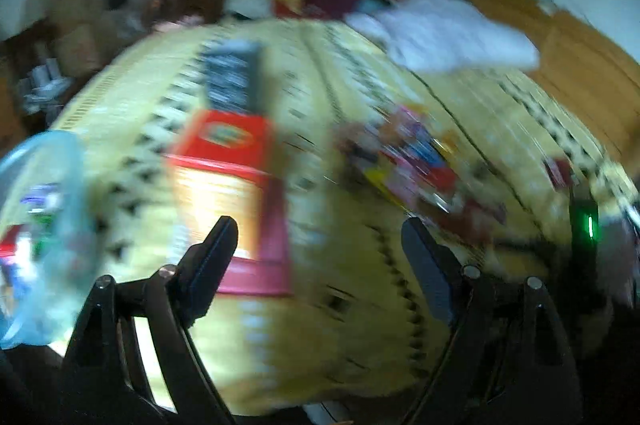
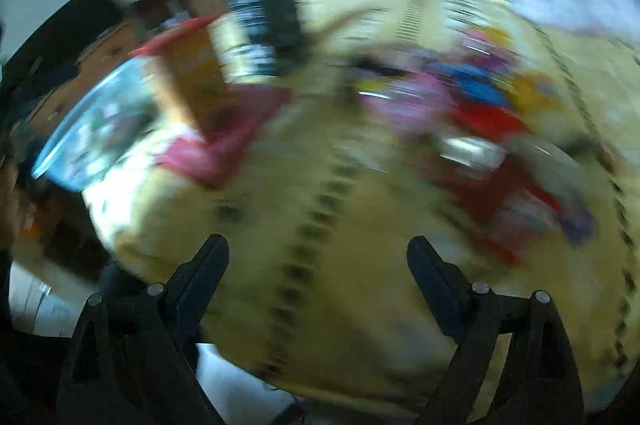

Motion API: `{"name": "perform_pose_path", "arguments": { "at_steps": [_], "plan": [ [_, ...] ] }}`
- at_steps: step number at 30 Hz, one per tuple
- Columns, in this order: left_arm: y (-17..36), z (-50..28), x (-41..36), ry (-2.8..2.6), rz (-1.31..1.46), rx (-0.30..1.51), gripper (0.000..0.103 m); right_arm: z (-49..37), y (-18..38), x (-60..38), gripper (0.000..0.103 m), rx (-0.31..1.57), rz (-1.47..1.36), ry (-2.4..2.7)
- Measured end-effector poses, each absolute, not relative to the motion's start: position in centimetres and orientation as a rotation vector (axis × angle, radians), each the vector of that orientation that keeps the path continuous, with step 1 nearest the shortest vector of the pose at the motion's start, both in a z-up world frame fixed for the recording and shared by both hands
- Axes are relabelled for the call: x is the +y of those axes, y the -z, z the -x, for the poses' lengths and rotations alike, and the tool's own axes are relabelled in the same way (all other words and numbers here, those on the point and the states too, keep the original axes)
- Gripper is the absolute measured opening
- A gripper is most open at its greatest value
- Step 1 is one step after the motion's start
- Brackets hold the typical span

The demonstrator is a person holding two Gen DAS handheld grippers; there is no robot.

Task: Organize snacks
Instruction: 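Open both tools to drop the packets into the bowl and swing back, then grasp the white-and-red candy packet with the left tool from the pile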

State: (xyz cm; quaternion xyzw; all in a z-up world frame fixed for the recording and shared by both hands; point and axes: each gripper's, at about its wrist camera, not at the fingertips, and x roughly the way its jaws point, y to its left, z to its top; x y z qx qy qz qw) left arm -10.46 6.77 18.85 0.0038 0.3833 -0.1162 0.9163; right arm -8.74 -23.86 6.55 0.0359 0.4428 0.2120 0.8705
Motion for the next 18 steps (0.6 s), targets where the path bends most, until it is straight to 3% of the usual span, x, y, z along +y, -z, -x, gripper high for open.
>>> {"name": "perform_pose_path", "arguments": {
  "at_steps": [7, 15, 18],
  "plan": [
    [-16.3, 10.2, 3.8, 0.265, -0.025, 0.909, 0.084, 1.0, -6.2, -34.0, 0.093, 0.897, -0.096, -0.242],
    [-14.9, 10.6, 1.9, 0.253, -0.042, 0.962, 0.084, -7.8, -0.9, -36.0, 0.092, 1.103, -0.076, -0.295],
    [-14.5, 10.3, 1.0, 0.267, -0.060, 0.976, 0.084, -8.1, 0.2, -36.2, 0.074, 1.109, -0.106, -0.307]
  ]
}}
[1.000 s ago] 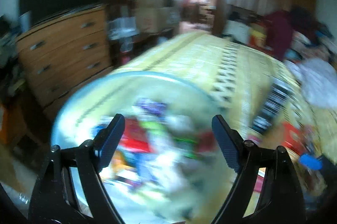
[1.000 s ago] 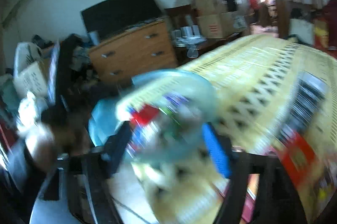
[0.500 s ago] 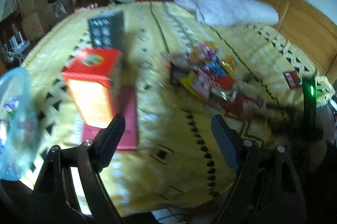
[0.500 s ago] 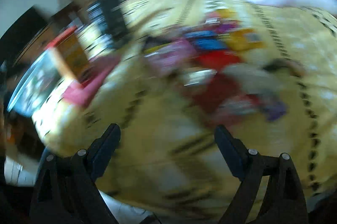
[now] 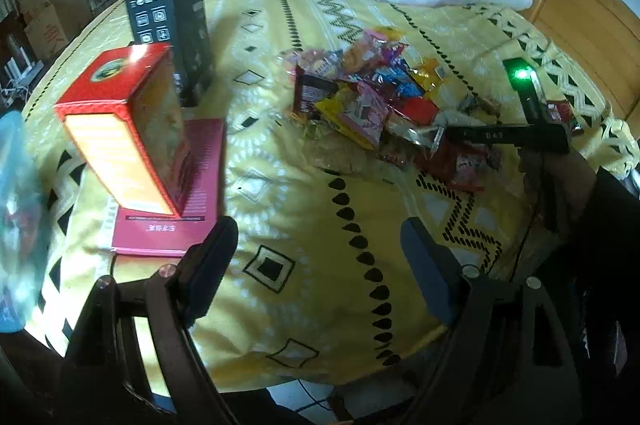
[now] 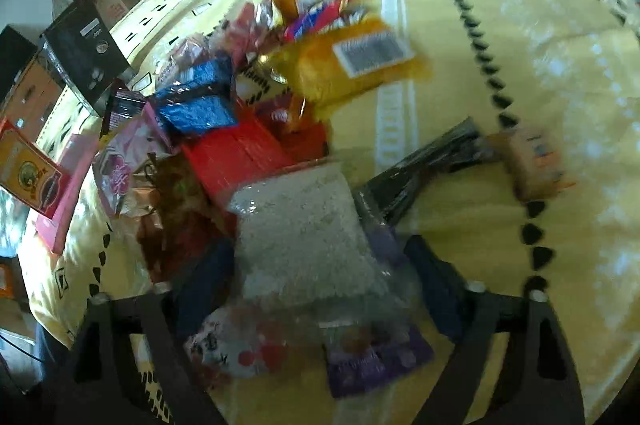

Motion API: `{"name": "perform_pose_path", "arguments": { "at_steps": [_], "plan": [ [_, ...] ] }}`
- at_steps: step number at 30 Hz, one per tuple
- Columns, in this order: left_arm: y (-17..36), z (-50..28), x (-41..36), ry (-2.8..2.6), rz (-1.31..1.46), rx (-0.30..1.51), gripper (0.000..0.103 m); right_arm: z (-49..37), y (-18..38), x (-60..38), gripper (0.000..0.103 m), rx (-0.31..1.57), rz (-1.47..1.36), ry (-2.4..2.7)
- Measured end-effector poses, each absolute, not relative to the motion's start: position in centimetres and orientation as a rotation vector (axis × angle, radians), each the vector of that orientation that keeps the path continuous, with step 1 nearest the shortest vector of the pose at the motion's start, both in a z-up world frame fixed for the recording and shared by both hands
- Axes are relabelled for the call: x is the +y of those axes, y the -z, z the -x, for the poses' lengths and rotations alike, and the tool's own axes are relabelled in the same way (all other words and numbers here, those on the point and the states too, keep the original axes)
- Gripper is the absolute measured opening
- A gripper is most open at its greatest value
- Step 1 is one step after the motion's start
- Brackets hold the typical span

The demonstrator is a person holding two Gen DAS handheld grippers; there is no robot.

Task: Organize snacks
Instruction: 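Grasp the white-and-red candy packet with the left tool from the pile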

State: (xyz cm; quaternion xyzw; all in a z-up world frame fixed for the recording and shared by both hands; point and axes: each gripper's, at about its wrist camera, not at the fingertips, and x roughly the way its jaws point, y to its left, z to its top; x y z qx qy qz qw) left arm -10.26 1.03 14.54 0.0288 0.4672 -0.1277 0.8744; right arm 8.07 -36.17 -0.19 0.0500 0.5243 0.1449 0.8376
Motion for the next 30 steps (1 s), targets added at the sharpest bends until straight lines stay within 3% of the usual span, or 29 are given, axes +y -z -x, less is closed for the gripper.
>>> {"name": "perform_pose_path", "arguments": {
  "at_steps": [3, 6, 8, 10, 19, 30],
  "plan": [
    [-13.9, 9.6, 0.0, 0.291, -0.069, 0.990, 0.084, -6.4, -1.6, -37.2, 0.062, 1.003, -0.168, -0.301],
    [-12.6, 8.3, -2.0, 0.345, -0.069, 1.030, 0.077, -3.6, -4.3, -38.4, 0.059, 0.896, -0.241, -0.300],
    [-11.6, 7.2, -4.0, 0.409, -0.063, 1.061, 0.059, -1.5, -5.5, -39.2, 0.059, 0.850, -0.287, -0.291],
    [-10.7, 6.6, -6.8, 0.492, -0.114, 1.073, 0.049, 0.4, -6.0, -40.3, 0.059, 0.823, -0.339, -0.278],
    [-7.2, 3.8, -18.0, 0.728, -0.170, 1.117, 0.043, 4.7, -7.4, -44.8, 0.059, 0.792, -0.447, -0.233],
    [-4.3, 2.9, -19.5, 0.641, -0.254, 1.095, 0.044, 5.2, -6.0, -47.0, 0.060, 0.824, -0.476, -0.209]
  ]
}}
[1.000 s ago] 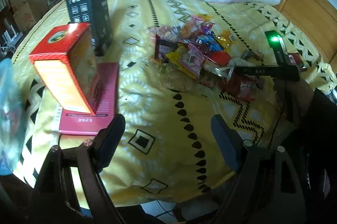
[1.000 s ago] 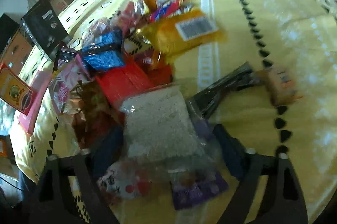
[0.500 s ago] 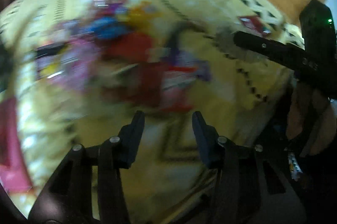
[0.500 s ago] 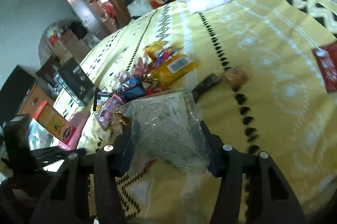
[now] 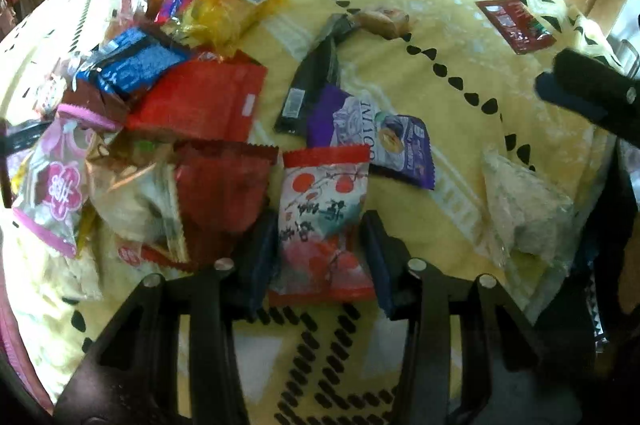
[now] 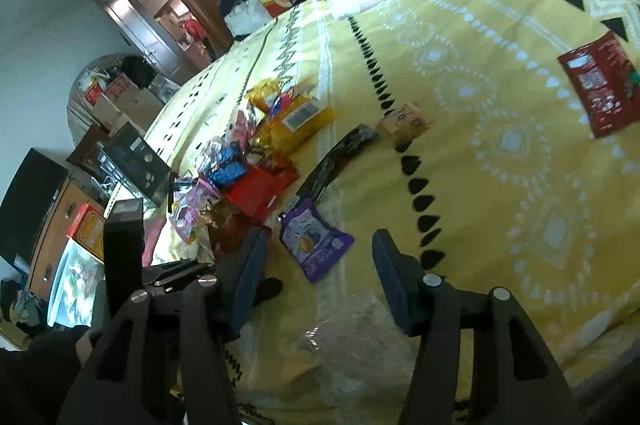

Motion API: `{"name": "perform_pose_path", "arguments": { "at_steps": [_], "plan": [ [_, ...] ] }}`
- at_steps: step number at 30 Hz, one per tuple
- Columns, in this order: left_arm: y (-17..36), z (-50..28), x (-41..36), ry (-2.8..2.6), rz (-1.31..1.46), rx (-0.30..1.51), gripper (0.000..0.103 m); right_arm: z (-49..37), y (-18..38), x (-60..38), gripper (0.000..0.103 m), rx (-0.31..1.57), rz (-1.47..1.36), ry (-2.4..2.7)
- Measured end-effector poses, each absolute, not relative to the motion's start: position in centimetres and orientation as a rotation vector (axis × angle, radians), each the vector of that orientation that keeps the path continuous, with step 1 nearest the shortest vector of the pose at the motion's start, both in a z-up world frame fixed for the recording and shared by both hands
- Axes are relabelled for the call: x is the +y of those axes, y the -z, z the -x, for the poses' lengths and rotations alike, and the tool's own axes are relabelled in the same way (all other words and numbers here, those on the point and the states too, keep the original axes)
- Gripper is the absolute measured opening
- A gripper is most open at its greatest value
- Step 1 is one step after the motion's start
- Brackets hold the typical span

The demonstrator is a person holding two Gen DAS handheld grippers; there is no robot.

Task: Organize snacks
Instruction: 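Grasp the white-and-red candy packet with the left tool from the pile, then grasp the clear bag of green-white grains with the right tool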

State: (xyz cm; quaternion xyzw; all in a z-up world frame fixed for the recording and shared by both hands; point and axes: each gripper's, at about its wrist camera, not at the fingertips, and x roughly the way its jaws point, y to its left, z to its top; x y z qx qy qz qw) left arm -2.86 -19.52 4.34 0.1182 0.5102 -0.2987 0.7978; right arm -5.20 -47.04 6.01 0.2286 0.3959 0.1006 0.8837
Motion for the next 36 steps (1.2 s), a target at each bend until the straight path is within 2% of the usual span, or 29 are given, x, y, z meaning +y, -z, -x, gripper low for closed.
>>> {"name": "perform_pose_path", "arguments": {
  "at_steps": [3, 6, 7, 9, 11, 17, 24, 26, 29, 31, 33, 36],
  "plan": [
    [-4.4, 2.4, -19.7, 0.631, -0.243, 1.100, 0.035, 5.5, -6.4, -48.1, 0.065, 0.825, -0.544, -0.221],
    [-5.1, 2.9, -19.3, 0.638, -0.243, 1.081, 0.034, 5.2, -7.6, -47.0, 0.069, 0.874, -0.424, -0.249],
    [-5.5, 3.1, -18.8, 0.641, -0.237, 1.075, 0.034, 5.1, -7.9, -46.8, 0.078, 0.899, -0.385, -0.264],
    [-6.4, 3.8, -18.0, 0.644, -0.224, 1.058, 0.034, 4.5, -7.6, -46.1, 0.090, 1.006, -0.311, -0.297],
    [-7.5, 4.7, -16.8, 0.647, -0.204, 1.039, 0.034, 3.8, -6.8, -45.2, 0.090, 1.144, -0.198, -0.316],
    [-9.4, 6.2, -12.7, 0.623, -0.114, 1.021, 0.034, 2.3, -4.0, -42.5, 0.090, 1.408, 0.051, -0.383],
    [-10.3, 6.8, -10.2, 0.592, -0.056, 1.011, 0.034, 0.7, 0.0, -38.9, 0.090, 1.585, 0.286, -0.429],
    [-10.8, 6.9, -9.4, 0.580, -0.043, 0.997, 0.034, 0.6, 1.3, -38.2, 0.087, 1.603, 0.376, -0.414],
    [-11.9, 7.2, -8.3, 0.546, -0.039, 0.959, 0.034, 1.1, 1.2, -37.4, 0.077, 1.550, 0.448, -0.385],
    [-12.7, 7.3, -7.7, 0.520, -0.041, 0.930, 0.034, 1.6, -0.4, -37.3, 0.053, 1.490, 0.419, -0.381],
    [-13.4, 7.3, -7.0, 0.486, -0.041, 0.902, 0.034, 2.2, -1.8, -37.5, 0.043, 1.439, 0.379, -0.379],
    [-13.9, 7.1, -6.1, 0.439, -0.042, 0.885, 0.034, 3.2, -3.2, -37.8, 0.039, 1.357, 0.323, -0.361]
  ]
}}
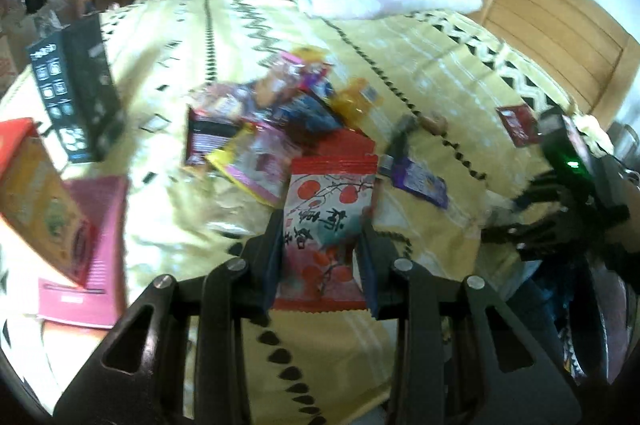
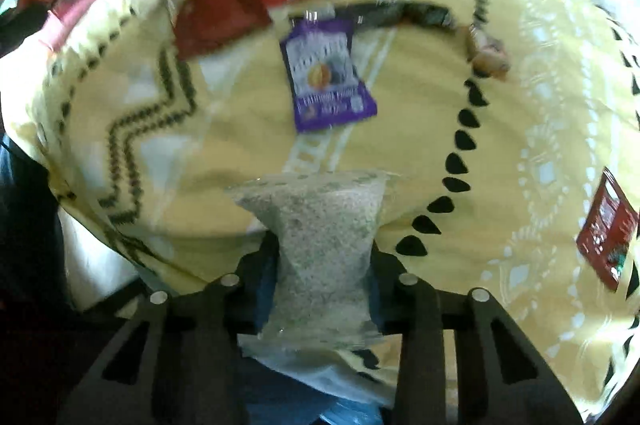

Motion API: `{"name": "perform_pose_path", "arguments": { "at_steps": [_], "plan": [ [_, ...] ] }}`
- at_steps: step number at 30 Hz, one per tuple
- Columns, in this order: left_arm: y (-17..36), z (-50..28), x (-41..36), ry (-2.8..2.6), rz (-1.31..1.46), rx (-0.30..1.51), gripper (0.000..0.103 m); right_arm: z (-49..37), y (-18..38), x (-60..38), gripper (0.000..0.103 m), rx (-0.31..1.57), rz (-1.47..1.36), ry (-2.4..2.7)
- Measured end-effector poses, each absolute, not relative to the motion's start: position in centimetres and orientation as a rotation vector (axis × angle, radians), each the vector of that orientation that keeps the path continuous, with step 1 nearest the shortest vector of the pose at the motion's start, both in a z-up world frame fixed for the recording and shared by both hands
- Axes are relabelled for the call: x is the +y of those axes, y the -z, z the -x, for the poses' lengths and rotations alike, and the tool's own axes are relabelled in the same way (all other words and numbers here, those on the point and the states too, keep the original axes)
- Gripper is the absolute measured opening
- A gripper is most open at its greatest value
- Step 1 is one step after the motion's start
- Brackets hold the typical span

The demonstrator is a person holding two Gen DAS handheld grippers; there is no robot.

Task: Organize snacks
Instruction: 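Grasp the clear bag of green-white grains with the right tool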

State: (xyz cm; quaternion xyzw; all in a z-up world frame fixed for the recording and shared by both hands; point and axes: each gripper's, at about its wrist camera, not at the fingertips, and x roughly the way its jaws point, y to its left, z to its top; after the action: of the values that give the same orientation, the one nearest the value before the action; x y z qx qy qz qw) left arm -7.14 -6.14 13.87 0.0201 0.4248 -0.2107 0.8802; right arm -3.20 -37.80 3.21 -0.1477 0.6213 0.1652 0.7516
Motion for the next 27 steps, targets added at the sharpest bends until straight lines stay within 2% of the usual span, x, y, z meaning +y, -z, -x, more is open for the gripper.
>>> {"name": "perform_pose_path", "arguments": {
  "at_steps": [9, 13, 19, 27],
  "plan": [
    [-14.3, 7.8, -3.4, 0.339, -0.030, 0.877, 0.034, 4.0, -8.0, -38.8, 0.038, 1.121, 0.017, -0.334],
    [-13.8, 7.6, -2.7, 0.291, -0.040, 0.905, 0.034, 3.2, -5.2, -37.6, 0.039, 1.153, -0.055, -0.359],
    [-10.3, 6.8, -1.1, 0.224, -0.007, 1.026, 0.034, 3.3, -0.6, -35.4, 0.040, 1.197, -0.064, -0.355],
    [-9.6, 7.0, -1.5, 0.203, -0.032, 1.035, 0.034, 3.9, 0.3, -35.8, 0.043, 1.146, -0.122, -0.335]
  ]
}}
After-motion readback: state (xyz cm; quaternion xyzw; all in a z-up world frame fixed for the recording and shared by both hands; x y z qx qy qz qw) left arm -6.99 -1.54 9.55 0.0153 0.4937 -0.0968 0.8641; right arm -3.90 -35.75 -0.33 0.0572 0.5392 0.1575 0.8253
